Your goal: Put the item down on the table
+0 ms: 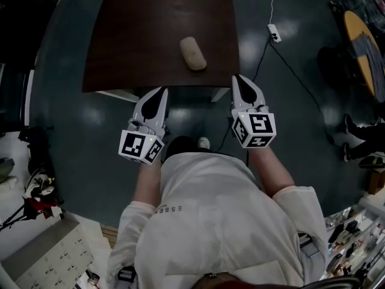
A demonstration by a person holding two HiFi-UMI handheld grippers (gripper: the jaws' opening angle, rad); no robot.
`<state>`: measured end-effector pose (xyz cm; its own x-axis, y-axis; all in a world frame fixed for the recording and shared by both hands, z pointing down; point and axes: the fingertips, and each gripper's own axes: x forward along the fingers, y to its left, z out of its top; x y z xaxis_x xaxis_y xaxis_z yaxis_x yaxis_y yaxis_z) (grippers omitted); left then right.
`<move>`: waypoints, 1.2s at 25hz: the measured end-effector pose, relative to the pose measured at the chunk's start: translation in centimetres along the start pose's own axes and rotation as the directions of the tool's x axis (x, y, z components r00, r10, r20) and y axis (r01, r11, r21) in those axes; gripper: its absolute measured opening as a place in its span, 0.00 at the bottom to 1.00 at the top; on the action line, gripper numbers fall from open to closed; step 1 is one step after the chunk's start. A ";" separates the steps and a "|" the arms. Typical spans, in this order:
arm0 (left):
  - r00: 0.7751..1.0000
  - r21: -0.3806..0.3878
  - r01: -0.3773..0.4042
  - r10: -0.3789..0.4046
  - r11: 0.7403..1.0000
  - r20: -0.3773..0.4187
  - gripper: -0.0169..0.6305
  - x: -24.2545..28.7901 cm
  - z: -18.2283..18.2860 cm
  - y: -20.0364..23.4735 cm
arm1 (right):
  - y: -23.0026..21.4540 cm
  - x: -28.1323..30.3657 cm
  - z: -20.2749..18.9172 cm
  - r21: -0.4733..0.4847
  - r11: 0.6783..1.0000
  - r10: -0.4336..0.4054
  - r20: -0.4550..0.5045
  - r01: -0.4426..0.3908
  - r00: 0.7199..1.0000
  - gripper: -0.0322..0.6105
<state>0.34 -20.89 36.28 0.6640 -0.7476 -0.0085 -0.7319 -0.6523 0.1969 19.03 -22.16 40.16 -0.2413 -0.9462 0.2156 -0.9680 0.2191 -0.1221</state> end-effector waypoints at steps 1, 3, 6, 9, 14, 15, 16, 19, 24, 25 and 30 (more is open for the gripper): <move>1.000 -0.002 0.002 -0.002 1.000 -0.003 0.05 -0.6 -0.1 -0.5 | 0.1 -0.7 -0.4 0.004 1.000 -0.002 -0.012 0.002 1.000 0.03; 1.000 0.002 0.007 -0.007 1.000 -0.004 0.05 -1.9 0.0 -1.2 | 0.7 -2.0 -1.0 0.013 1.000 -0.006 -0.027 0.006 1.000 0.03; 1.000 0.007 0.016 -0.016 1.000 -0.004 0.05 -4.6 0.0 -2.3 | 2.2 -4.4 -1.5 0.023 1.000 -0.009 -0.028 0.010 1.000 0.03; 1.000 0.001 0.017 -0.017 1.000 -0.009 0.05 -8.2 -0.6 -3.6 | 4.1 -7.6 -2.3 0.035 0.999 -0.014 -0.035 0.016 0.999 0.03; 1.000 -0.012 0.015 -0.015 1.000 -0.001 0.05 -15.2 -1.5 -5.8 | 8.2 -13.5 -4.2 0.026 0.999 -0.018 -0.045 0.019 0.999 0.03; 1.000 -0.015 0.014 -0.014 1.000 0.002 0.05 -16.7 -1.5 -6.4 | 9.0 -14.8 -4.7 0.024 0.999 -0.022 -0.049 0.023 0.999 0.03; 1.000 -0.016 0.017 -0.017 1.000 0.004 0.05 -18.0 -1.6 -7.1 | 9.6 -16.2 -5.1 0.022 0.999 -0.027 -0.052 0.028 0.998 0.03; 0.999 -0.011 0.037 -0.037 0.999 0.010 0.05 -21.3 -1.7 -9.0 | 11.7 -19.7 -6.4 0.015 0.999 -0.033 -0.060 0.034 0.998 0.03; 0.998 -0.020 0.063 -0.063 0.998 0.013 0.05 -25.2 -2.2 -11.3 | 14.9 -24.1 -7.3 -0.001 1.000 -0.009 -0.051 0.009 0.999 0.03; 0.998 -0.022 0.069 -0.069 0.997 0.013 0.05 -25.6 -2.2 -11.9 | 15.0 -24.8 -7.2 -0.004 1.000 -0.007 -0.047 0.007 0.999 0.03; 0.996 -0.014 0.087 -0.086 0.996 0.021 0.05 -26.8 -2.3 -13.3 | 15.5 -26.6 -7.2 -0.005 1.000 -0.011 -0.031 0.011 0.999 0.03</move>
<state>-7.40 8.07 36.17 0.7214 -0.6910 -0.0464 -0.6695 -0.7129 0.2088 9.97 8.08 39.55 -0.2327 -0.9406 0.2472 -0.9709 0.2101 -0.1148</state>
